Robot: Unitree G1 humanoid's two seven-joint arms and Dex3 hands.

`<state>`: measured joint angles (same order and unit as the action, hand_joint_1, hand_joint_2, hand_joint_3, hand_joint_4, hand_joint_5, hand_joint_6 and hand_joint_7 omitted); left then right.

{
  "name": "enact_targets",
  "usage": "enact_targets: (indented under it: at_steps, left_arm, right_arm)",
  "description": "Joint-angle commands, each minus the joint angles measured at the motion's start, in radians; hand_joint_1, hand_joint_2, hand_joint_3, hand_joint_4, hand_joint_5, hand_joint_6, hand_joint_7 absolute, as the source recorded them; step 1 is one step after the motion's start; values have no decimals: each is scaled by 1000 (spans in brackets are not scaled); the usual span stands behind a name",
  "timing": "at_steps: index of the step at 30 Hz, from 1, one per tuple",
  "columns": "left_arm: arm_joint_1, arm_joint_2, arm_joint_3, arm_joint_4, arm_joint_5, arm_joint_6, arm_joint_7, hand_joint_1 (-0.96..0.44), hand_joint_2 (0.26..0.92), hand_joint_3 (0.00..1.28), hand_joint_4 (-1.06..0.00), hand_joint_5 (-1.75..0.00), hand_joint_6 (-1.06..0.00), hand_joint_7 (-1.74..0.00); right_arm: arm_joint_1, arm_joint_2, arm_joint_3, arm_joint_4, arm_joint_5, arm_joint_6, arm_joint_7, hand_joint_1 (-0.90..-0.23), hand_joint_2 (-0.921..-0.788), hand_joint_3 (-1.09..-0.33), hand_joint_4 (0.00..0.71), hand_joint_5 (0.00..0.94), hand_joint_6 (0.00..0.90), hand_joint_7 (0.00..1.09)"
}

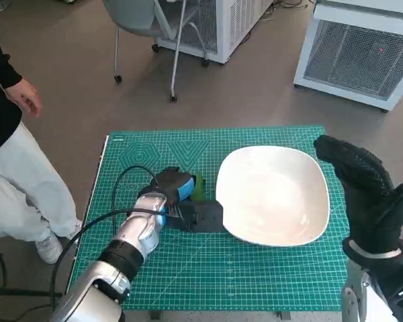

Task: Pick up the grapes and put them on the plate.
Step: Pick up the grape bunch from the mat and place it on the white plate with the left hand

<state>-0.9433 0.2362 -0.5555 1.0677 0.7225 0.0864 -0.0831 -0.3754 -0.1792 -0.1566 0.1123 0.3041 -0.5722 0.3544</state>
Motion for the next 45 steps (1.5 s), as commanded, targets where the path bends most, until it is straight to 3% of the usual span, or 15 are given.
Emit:
enact_targets:
  at_steps: [1, 5, 6, 10, 22, 26, 30, 34, 45]
  left_arm:
    - [4, 20, 6, -2, -9, -3, -10, 335, 831, 597, -284, -1707, -736, -165]
    - [6, 32, 12, -27, -15, -5, -22, 113, 891, 440, -309, -1595, -468, -1056]
    - [7, 35, 13, -34, -16, -5, -25, 78, 900, 413, -315, -1576, -426, -1196]
    - [13, 49, 15, -72, -22, 1, -43, 18, 916, 361, -333, -1534, -365, -1422]
    - [48, 91, 30, -224, -24, 46, -108, 2, 920, 324, -364, -1496, -375, -1458]
    - [72, 133, 50, -385, -21, 88, -167, 3, 829, 446, -411, -1478, -424, -1443]
    - [119, 204, 89, -634, -9, 117, -230, 4, 747, 522, -468, -1542, -558, -1221]
    - [153, 253, 126, -791, -7, 118, -259, 4, 747, 449, -551, -1513, -659, -1027]
    - [205, 289, 188, -982, -7, 131, -293, 4, 753, 376, -631, -1431, -722, -933]
  right_arm:
    - [4, -4, -3, 14, -4, 0, 7, -543, -921, -669, 360, 0, -1, 677]
    - [2, -3, -2, 17, -6, -3, 6, -543, -921, -669, 360, 0, -1, 677]
    - [2, -3, -1, 17, -7, -4, 6, -542, -921, -669, 360, 0, -1, 677]
    - [1, -3, -1, 20, -8, -6, 5, -539, -921, -670, 360, 0, -1, 677]
    - [-2, -3, 0, 26, -9, -11, 4, -538, -921, -670, 360, 0, -1, 677]
    - [-6, -1, 2, 26, -11, -12, 3, -539, -921, -670, 361, 1, -1, 677]
    - [-15, 0, 3, 29, -14, -9, -2, -544, -921, -669, 361, 1, -1, 677]
    - [-21, 1, 3, 31, -14, -7, -4, -545, -921, -668, 361, 1, -1, 678]
    - [-32, 2, -1, 43, -9, -11, -3, -546, -921, -668, 361, 0, -1, 677]
